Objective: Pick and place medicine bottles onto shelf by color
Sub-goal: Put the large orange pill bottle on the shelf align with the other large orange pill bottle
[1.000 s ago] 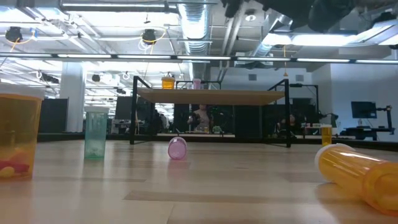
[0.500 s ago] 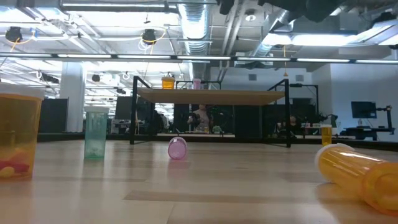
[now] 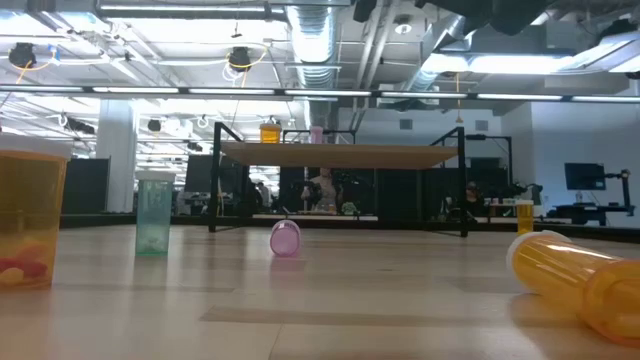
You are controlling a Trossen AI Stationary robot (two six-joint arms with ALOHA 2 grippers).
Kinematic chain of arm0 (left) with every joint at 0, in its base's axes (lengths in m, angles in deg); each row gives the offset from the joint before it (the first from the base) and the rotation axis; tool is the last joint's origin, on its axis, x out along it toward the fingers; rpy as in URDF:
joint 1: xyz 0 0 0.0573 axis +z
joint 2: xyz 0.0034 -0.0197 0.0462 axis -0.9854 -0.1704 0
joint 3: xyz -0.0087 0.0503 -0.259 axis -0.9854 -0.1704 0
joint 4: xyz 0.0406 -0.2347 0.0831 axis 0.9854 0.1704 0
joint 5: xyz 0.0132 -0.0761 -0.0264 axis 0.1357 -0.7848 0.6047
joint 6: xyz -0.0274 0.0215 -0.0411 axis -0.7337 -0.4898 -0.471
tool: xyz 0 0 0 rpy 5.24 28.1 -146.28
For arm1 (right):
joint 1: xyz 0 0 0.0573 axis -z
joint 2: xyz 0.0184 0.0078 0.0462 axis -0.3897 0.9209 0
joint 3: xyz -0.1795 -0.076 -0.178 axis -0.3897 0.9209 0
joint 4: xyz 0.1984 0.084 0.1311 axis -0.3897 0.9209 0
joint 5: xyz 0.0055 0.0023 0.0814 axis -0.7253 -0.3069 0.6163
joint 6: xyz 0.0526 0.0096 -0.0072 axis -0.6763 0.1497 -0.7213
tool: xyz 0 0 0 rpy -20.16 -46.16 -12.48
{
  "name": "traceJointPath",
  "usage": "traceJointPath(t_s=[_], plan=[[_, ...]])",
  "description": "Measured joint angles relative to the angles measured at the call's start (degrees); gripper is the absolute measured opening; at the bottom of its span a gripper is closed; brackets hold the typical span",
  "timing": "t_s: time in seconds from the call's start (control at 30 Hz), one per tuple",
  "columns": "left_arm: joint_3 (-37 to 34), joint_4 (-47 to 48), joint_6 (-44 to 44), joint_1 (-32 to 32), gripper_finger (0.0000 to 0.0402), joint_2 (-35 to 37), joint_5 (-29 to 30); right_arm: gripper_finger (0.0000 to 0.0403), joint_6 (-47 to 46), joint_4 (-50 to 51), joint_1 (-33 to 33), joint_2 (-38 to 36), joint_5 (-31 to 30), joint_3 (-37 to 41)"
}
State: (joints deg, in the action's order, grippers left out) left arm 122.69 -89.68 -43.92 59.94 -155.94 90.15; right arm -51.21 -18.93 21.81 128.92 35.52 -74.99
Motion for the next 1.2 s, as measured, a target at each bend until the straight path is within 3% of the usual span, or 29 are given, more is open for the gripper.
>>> traceJointPath(t_s=[0.4, 0.8, 1.03, 1.2], plan=[[0.0, 0.4, -1.7, 0.0, 0.0181, 0.0, 4.8, 0.0257, -0.1, 0.3, 0.1, 0.0, -0.1, 0.0], [0.0, 0.3, -2.8, 0.0, 0.0204, 0.0, 5.0, 0.0170, 0.0, 0.1, 0.2, 0.0, 0.0, 0.0], [0.0, 1.7, -3.1, 0.0, 0.0204, 0.8, 5.3, 0.0178, 1.3, 1.2, 0.3, 0.0, 0.0, 0.0], [0.0, 5.7, -3.2, -1.5, 0.0204, 3.0, 9.9, 0.0188, 2.4, 3.3, 1.2, 0.0, -0.1, 0.0]])
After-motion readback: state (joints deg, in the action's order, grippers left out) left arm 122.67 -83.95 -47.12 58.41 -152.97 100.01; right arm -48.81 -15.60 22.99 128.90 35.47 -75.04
